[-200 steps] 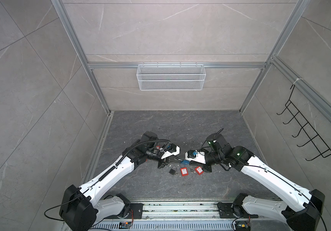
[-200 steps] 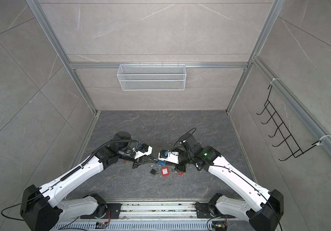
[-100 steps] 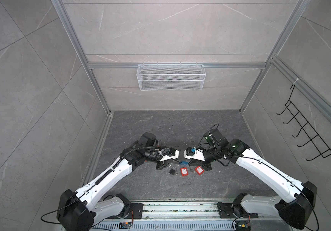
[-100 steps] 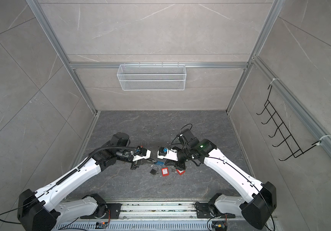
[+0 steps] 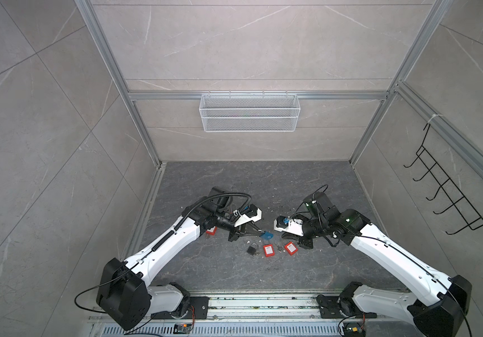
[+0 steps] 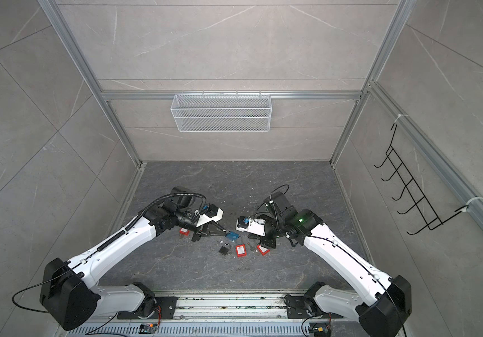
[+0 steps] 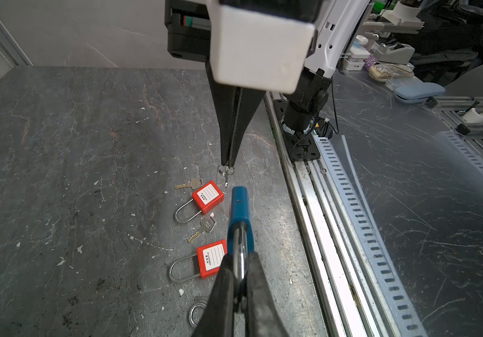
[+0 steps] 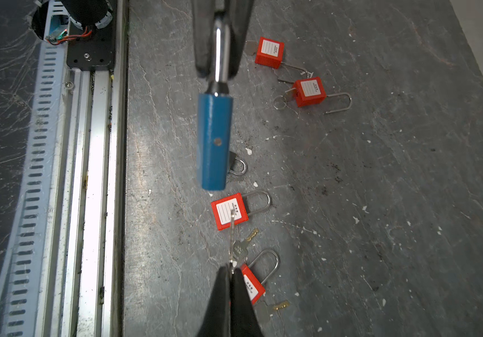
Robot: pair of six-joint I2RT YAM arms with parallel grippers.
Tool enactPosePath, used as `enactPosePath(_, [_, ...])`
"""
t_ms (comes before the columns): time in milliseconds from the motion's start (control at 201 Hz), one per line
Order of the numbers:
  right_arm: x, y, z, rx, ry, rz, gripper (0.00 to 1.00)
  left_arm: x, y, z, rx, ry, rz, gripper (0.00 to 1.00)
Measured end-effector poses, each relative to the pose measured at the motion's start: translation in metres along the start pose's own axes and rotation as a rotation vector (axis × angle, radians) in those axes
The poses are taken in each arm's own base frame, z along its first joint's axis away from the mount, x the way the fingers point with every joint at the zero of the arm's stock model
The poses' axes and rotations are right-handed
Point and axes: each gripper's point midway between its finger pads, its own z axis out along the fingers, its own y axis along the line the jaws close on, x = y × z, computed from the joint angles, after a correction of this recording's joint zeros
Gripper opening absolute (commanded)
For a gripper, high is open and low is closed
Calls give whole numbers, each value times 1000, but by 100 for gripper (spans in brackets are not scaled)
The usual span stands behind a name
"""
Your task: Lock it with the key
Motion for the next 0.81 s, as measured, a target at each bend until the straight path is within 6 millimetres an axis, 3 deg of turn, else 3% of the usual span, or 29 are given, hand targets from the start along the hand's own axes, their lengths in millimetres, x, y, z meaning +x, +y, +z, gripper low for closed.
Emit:
enactPosePath(259, [14,-24,7,69,-6,210,0,16,23,1,25,183,-56,0])
enactPosePath(667, [19,-58,21,223,-84,529,0,91,69,17,103,516,-261,0])
enactPosePath(806, [30,-61,36,226,-80,642,0,114,79,25,128,584,-307,0])
